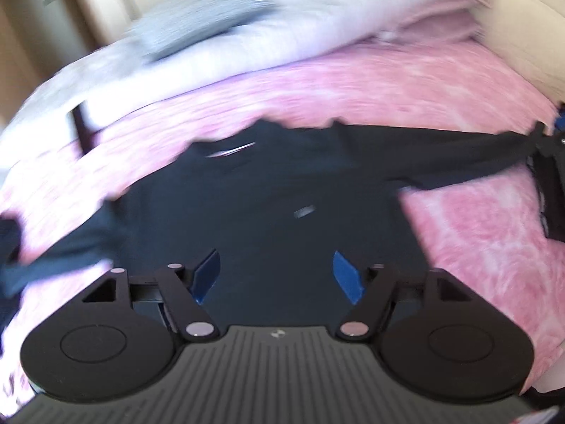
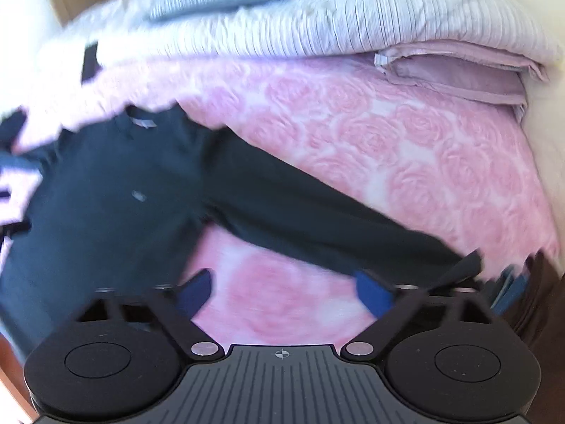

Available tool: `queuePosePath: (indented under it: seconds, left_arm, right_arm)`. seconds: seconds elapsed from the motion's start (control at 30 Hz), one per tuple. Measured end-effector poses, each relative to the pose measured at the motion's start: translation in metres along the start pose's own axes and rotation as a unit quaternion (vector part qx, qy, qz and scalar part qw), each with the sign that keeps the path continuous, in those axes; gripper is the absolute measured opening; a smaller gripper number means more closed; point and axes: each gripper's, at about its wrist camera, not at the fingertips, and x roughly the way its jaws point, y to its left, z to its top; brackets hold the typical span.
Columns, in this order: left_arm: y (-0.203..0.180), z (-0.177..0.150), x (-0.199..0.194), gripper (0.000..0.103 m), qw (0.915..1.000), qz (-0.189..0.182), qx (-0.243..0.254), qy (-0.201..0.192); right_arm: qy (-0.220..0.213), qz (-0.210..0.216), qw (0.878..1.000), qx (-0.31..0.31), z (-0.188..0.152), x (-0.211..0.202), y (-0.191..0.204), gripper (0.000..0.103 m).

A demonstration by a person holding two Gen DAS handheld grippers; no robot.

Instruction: Fold clothes

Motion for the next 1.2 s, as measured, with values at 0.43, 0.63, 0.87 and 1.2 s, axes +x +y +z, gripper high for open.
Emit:
queuePosePath:
  seconds: [0.43,0.63,0.87,1.2]
  left_arm:
    - [0.193,-0.138,-0.132,0.076,0.9899,0.07,-0.123,-0.012]
    - [0.216,-0.165,-0.168,0.076,0.9891,0.067,-0.132,-0.003]
    - [0.219,-0.185,-0.203,0.076,0.99,0.054,-0.13,0.0]
    - [0.163,-0.192,-0.229,0.076,0.994,0.032,-0.104,0.005]
  right_arm:
    - [-0.064,0.017,0.998,-0.02,-0.031,-0.086,0.217,0.094]
    - [-0.059,0.003,0.998,-0.003,-0.057,-0.117,0.292,0.094]
    - [-0.052,-0.018,0.998,0.025,-0.073,-0.147,0.314,0.094]
    - [-0.035,0.005,0.999,0.037,-0.119,-0.174,0.297,0.094]
